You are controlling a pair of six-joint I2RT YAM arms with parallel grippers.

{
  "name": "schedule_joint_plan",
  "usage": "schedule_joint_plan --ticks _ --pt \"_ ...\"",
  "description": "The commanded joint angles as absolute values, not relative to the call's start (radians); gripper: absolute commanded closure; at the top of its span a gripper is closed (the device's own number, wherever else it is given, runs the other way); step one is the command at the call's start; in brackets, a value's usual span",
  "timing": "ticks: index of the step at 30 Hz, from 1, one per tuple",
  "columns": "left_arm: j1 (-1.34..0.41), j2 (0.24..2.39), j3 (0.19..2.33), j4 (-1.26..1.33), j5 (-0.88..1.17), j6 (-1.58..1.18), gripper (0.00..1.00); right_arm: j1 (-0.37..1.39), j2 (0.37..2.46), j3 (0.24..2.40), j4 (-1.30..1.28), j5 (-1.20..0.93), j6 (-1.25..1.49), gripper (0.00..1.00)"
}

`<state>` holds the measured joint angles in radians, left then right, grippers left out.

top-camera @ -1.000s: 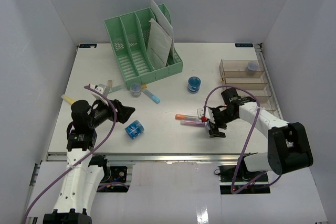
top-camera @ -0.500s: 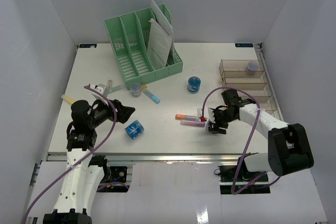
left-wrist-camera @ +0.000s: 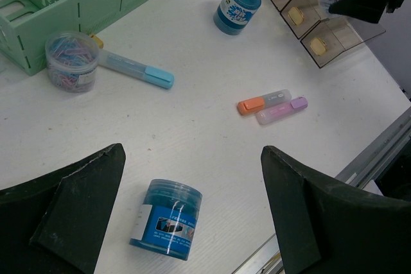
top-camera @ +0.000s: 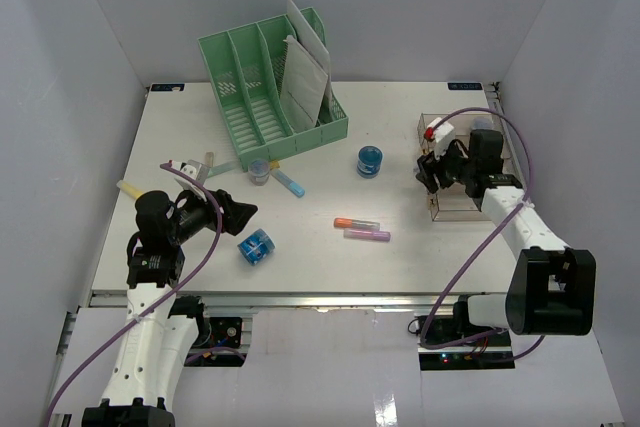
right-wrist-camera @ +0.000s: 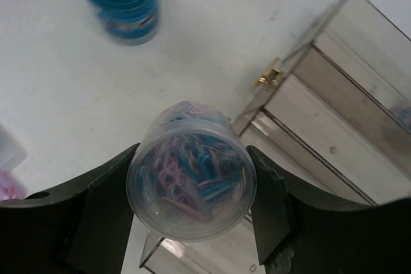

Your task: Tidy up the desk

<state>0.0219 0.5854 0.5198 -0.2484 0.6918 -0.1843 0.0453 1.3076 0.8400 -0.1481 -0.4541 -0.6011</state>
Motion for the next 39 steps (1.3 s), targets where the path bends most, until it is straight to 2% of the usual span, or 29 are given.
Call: schedule_joint_plan --ticks 1,7,14,19,34,39 --pt "0.017 0.576 0.520 -0.233 0.701 -0.181 0.02 0.022 1.309 0.787 0.314 -0.104 -0.136 0.92" --pt "0.017 0.575 0.520 -0.235 0.697 -0.179 0.02 -0.010 1.426 0.796 0.543 0.148 0.085 0.92" --pt "0.016 0.581 0.520 -0.236 0.695 -0.178 0.02 -0.035 1.618 0.938 0.588 0.232 0.144 0.92" --pt "0.017 0.583 0.520 -0.238 0.688 -0.177 0.02 -0.053 1.709 0.993 0.676 0.239 0.127 0.92" --pt "0.017 0.616 0.523 -0.245 0.678 -0.175 0.02 -0.083 1.915 1.181 0.675 0.152 0.124 0.92" --pt "0.016 0.623 0.525 -0.248 0.675 -0.172 0.02 -0.088 1.946 1.183 0.675 0.120 0.118 0.86"
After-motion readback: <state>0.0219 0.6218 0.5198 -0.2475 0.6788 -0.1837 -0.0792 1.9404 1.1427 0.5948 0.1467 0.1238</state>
